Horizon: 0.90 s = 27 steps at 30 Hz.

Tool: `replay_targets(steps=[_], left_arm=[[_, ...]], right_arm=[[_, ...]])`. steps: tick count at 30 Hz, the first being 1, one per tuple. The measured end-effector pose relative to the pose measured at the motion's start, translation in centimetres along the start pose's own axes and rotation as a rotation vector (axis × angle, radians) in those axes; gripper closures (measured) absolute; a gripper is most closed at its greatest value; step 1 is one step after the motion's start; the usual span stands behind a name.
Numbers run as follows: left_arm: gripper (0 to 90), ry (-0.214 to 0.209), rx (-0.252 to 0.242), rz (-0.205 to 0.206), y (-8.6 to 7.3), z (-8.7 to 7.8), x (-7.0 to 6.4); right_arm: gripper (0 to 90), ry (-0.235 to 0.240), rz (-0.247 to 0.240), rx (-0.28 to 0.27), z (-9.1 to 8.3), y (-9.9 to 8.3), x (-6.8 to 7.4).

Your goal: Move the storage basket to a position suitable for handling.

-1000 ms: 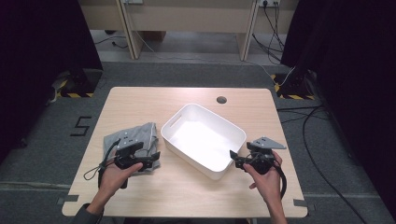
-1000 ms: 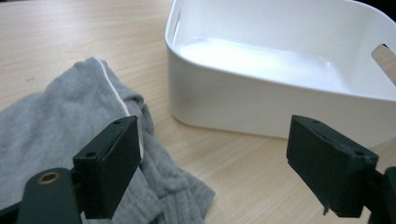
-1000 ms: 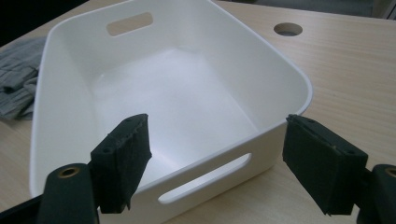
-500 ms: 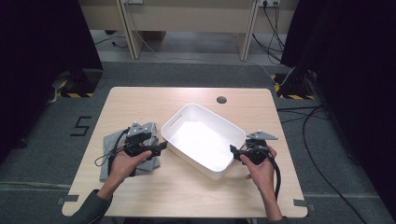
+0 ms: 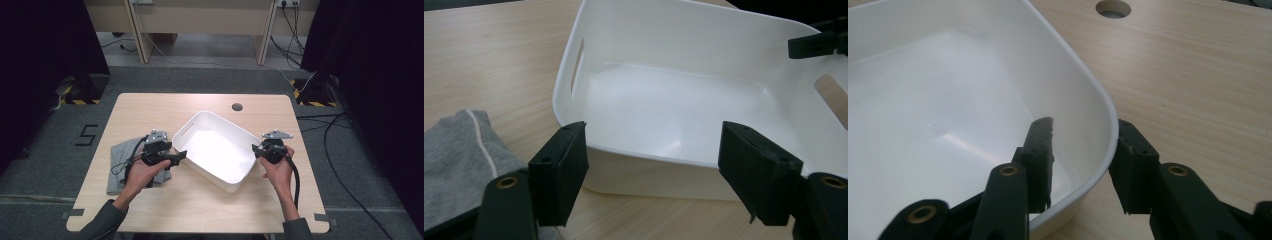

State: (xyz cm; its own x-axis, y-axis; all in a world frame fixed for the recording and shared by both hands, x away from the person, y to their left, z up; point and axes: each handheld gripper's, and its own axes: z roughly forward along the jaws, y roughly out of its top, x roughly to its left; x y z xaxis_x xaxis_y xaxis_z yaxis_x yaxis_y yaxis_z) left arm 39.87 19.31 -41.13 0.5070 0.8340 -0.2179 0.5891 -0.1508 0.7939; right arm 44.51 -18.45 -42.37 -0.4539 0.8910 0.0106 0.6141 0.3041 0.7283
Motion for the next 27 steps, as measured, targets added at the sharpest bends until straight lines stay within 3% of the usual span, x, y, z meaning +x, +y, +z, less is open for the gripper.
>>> replay_targets(steps=[5,8,12,16,19,21,23,25,27], left_arm=[[27.9,0.001,0.000,-0.003,0.0,0.1,0.0],[27.9,0.004,0.003,-0.005,0.1,0.1,0.1],[27.8,0.016,0.002,-0.013,0.3,0.4,0.4],[28.0,0.031,0.004,-0.017,0.7,0.9,0.7],[28.6,0.043,0.008,-0.019,0.9,1.4,1.1],[28.9,0.047,0.012,-0.025,0.9,1.7,1.4],[30.2,0.045,0.007,-0.035,0.9,1.8,1.6],[31.2,0.049,0.007,-0.040,1.0,2.0,1.8],[32.8,0.056,0.016,-0.042,0.9,2.2,2.0]], right_arm=[[80.4,0.040,0.011,0.014,1.0,0.9,-1.3],[80.6,0.056,-0.007,0.036,1.7,1.5,-1.7],[80.6,0.075,-0.085,0.059,2.6,2.7,-2.3],[79.9,0.113,-0.091,0.054,3.6,3.5,-3.2],[63.9,0.090,-0.003,0.015,3.4,3.8,-3.1],[55.3,0.087,0.001,0.013,2.5,3.9,-2.6],[46.8,0.046,0.035,0.029,1.1,3.6,-1.7],[43.3,0.022,0.038,0.029,0.3,3.1,-1.0],[42.5,0.038,0.066,0.031,-0.6,2.1,-0.2]])
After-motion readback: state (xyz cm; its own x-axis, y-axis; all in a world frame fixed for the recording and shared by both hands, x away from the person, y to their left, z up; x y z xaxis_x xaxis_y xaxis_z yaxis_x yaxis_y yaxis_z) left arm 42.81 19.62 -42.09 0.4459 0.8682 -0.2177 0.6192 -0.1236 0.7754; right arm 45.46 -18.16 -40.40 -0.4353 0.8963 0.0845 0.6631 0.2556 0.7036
